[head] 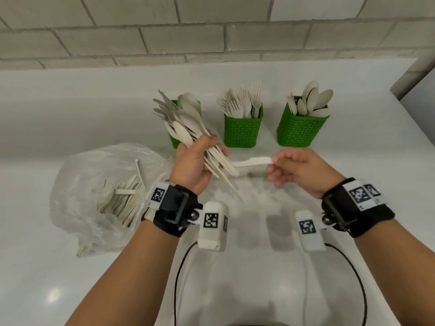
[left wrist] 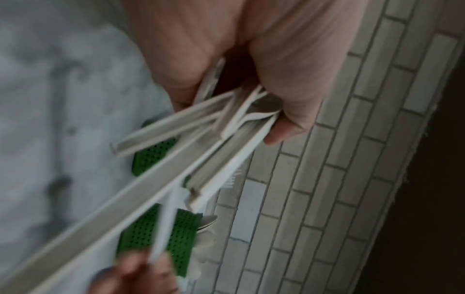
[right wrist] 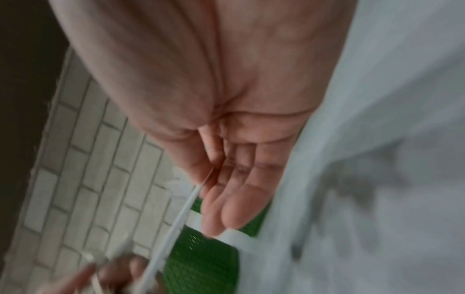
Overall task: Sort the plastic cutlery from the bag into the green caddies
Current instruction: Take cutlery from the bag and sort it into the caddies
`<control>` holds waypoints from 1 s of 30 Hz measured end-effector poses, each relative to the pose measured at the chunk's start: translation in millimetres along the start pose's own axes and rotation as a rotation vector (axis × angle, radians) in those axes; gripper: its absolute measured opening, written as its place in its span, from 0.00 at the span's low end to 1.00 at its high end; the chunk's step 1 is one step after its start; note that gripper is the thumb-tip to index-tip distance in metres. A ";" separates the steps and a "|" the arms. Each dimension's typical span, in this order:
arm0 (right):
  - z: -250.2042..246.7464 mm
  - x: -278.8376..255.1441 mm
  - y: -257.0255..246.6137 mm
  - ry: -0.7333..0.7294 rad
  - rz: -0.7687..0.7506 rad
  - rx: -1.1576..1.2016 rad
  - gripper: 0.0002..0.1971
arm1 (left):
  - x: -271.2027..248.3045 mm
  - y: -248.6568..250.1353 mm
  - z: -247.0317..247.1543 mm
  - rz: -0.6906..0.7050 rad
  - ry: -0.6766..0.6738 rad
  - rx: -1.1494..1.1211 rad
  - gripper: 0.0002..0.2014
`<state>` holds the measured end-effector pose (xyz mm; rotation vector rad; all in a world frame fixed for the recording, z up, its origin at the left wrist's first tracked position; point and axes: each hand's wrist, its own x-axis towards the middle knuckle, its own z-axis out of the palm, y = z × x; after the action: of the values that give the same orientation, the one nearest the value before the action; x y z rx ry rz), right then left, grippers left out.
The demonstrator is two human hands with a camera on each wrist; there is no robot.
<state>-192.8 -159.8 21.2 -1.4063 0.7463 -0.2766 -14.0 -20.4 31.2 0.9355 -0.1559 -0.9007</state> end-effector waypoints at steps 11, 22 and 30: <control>38.5 -2.3 -35.8 0.180 -0.341 -0.006 0.03 | -17.1 -42.5 11.7 0.061 -0.347 0.613 0.19; 60.5 6.8 10.6 -0.102 -0.281 -0.367 0.37 | -7.2 -32.5 11.8 0.354 -0.255 0.600 0.14; 63.1 6.6 25.1 -0.094 -0.205 -0.639 0.21 | -12.2 -59.2 -13.3 0.141 -0.216 0.669 0.15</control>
<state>-155.2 -109.6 -5.6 -2.0925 0.6374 -0.1300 -51.0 -19.1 -18.5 1.4195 -0.7328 -0.8264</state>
